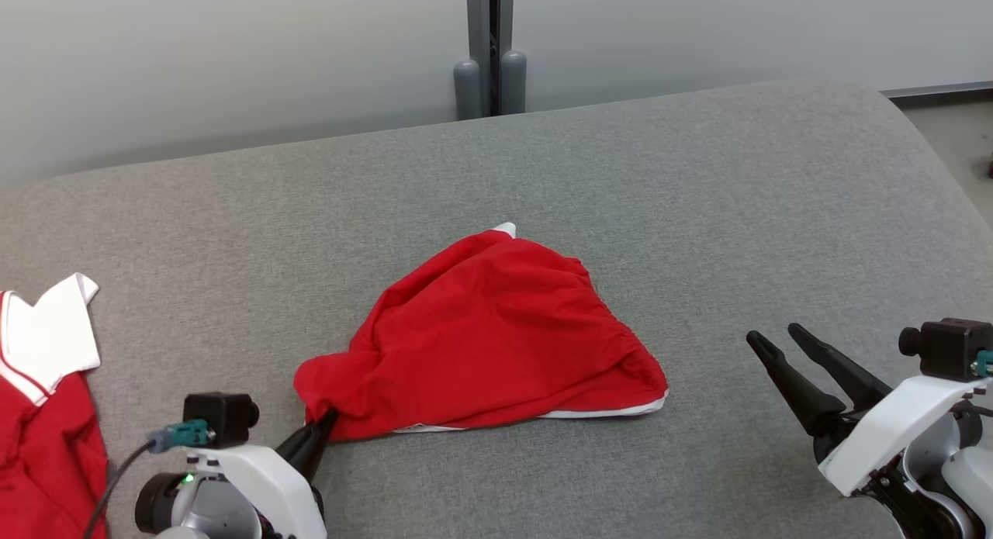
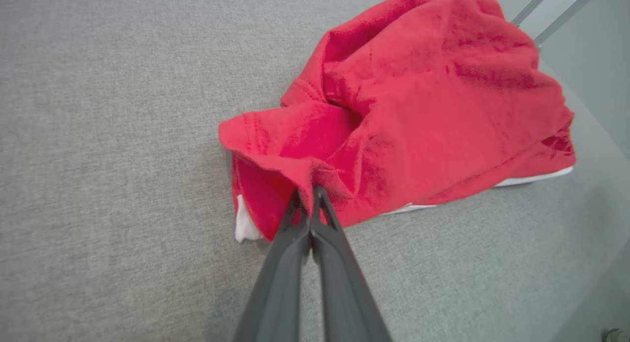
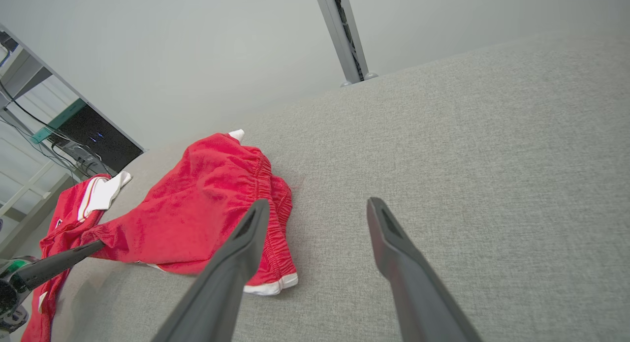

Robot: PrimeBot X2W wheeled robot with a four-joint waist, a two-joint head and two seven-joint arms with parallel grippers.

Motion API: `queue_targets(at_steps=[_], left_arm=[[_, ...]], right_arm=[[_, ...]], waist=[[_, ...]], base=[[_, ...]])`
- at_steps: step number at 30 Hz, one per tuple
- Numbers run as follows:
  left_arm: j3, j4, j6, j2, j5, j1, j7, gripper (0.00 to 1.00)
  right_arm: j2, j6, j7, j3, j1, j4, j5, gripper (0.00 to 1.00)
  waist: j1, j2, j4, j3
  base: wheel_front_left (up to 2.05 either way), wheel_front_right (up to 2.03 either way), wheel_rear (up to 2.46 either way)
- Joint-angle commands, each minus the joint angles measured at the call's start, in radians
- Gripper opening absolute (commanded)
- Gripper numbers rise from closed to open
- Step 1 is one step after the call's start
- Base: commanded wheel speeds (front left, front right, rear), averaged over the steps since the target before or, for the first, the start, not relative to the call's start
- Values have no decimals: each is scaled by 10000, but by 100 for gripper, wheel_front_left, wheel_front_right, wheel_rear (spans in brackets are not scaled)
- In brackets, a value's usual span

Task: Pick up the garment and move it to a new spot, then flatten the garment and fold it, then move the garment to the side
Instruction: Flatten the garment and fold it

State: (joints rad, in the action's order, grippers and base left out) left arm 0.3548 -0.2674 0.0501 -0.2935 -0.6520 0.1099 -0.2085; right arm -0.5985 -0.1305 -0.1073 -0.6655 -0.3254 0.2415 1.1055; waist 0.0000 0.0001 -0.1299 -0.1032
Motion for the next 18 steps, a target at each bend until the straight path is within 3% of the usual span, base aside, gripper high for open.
queue_targets(at_steps=[1, 10, 15, 18], left_arm=[[-140, 267, -35, -92, -154, 185, -75, 0], [-1067, 605, 23, -448, -1334, 977, -844, 0], [-1634, -999, 250, -519, -2476, 2114, -1643, 0], [-1779, -2058, 335, -564, -2600, 2668, -1564, 0]], right_arm=[[70, -6, 84, 168, 161, -24, -174, 100], [536, -6, 419, 817, 349, -182, -733, 100], [906, -6, 632, 1112, 381, -217, -1061, 100], [1077, -6, 720, 1210, 353, -221, -1227, 100]], waist=[[0, -1, -61, -28], [0, -1, -418, -338], [0, -1, -790, -622], [0, -1, -973, -709]], base=[[0, 0, 0], [0, 0, 0], [0, 0, 0], [0, 0, 0]])
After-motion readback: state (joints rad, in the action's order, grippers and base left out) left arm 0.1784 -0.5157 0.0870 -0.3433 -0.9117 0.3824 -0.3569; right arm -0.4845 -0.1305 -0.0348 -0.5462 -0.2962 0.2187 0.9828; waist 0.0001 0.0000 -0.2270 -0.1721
